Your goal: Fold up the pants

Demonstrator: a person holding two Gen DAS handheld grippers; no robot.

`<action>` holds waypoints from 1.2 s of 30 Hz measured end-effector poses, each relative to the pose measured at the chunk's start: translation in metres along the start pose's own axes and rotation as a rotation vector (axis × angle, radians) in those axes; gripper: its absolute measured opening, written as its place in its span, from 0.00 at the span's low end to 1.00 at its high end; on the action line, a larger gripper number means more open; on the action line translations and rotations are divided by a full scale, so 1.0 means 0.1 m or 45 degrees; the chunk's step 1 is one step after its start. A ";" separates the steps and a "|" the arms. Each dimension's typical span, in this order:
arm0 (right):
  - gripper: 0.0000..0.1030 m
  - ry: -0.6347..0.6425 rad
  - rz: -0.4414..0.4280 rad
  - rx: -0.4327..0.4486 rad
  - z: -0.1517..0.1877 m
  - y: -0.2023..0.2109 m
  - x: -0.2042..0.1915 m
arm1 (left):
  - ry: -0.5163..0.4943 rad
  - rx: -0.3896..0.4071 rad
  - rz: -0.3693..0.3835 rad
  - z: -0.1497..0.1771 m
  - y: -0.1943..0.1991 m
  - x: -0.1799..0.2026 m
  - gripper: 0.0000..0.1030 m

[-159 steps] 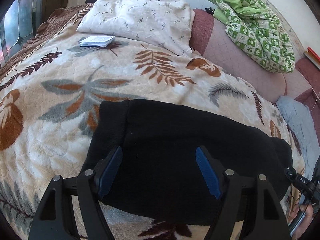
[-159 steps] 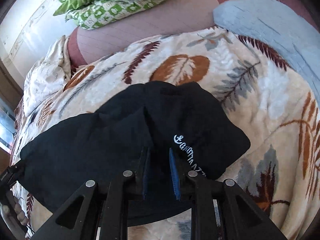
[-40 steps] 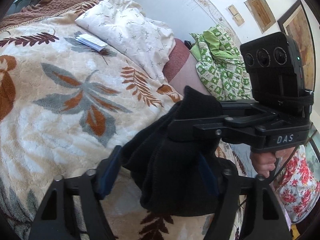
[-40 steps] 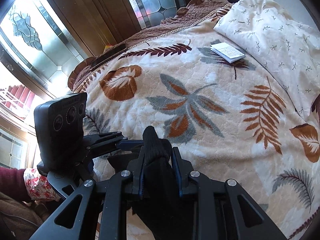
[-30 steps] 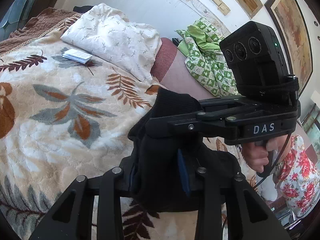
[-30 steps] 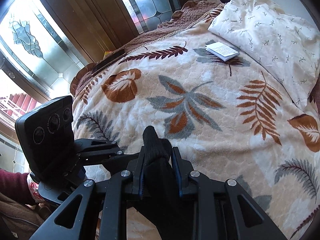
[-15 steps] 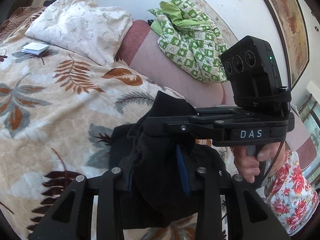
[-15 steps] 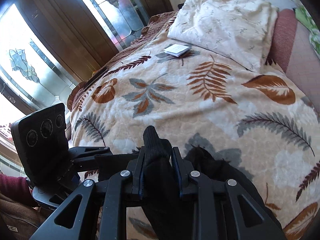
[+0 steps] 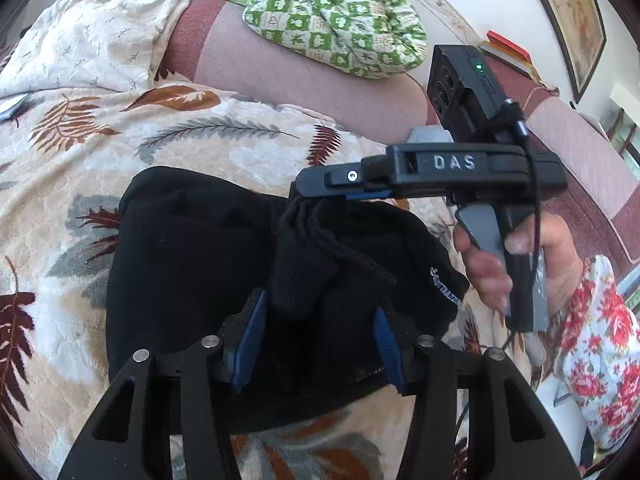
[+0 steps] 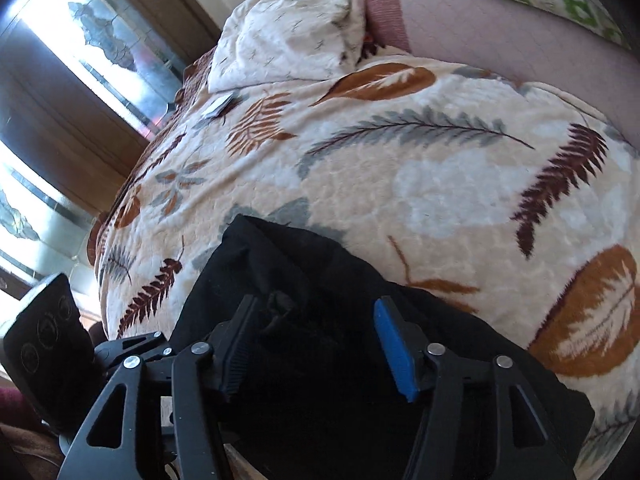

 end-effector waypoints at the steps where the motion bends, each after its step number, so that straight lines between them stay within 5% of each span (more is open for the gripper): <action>1: 0.64 -0.034 0.012 0.034 -0.01 0.07 0.08 | -0.023 -0.001 0.011 0.03 0.07 0.04 0.50; 7: 0.64 -0.055 0.199 0.238 -0.11 0.49 0.09 | -0.129 0.060 -0.061 0.16 0.62 0.05 0.58; 11: 0.64 -0.005 0.220 0.330 -0.13 0.61 -0.29 | -0.043 0.054 -0.151 0.24 0.76 -0.22 0.61; 15: 0.64 -0.003 0.143 0.286 0.06 0.39 -0.60 | 0.102 0.011 -0.208 0.28 0.72 -0.56 0.61; 19: 0.64 0.026 0.209 0.219 0.17 0.02 -0.67 | 0.149 0.016 -0.222 0.23 0.61 -0.71 0.62; 23: 0.61 0.061 0.322 0.185 0.04 -0.29 -0.68 | 0.151 -0.007 -0.197 0.20 0.38 -0.73 0.62; 31: 0.60 0.257 0.357 0.031 -0.28 -0.87 -1.07 | 0.156 -0.046 -0.186 0.34 0.11 -0.71 0.63; 32: 0.58 0.284 0.379 -0.010 -0.29 -0.97 -1.10 | 0.153 -0.044 -0.185 0.34 0.10 -0.71 0.63; 35: 0.20 0.364 0.469 -0.150 -0.25 -1.24 -1.13 | 0.151 -0.040 -0.170 0.35 0.09 -0.72 0.63; 36: 0.15 0.392 0.504 -0.182 -0.23 -1.29 -1.12 | 0.148 -0.041 -0.171 0.36 0.08 -0.72 0.63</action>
Point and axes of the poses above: each gripper's, at about its wrist camera, not at the fingertips, and y roughly against the way its jaws point, x to its right, z to its underside, the point moved 6 cm from there along -y, roughly the way its jaws point, and after that the axes turned 14 degrees about -y, right-handed, at the moved point
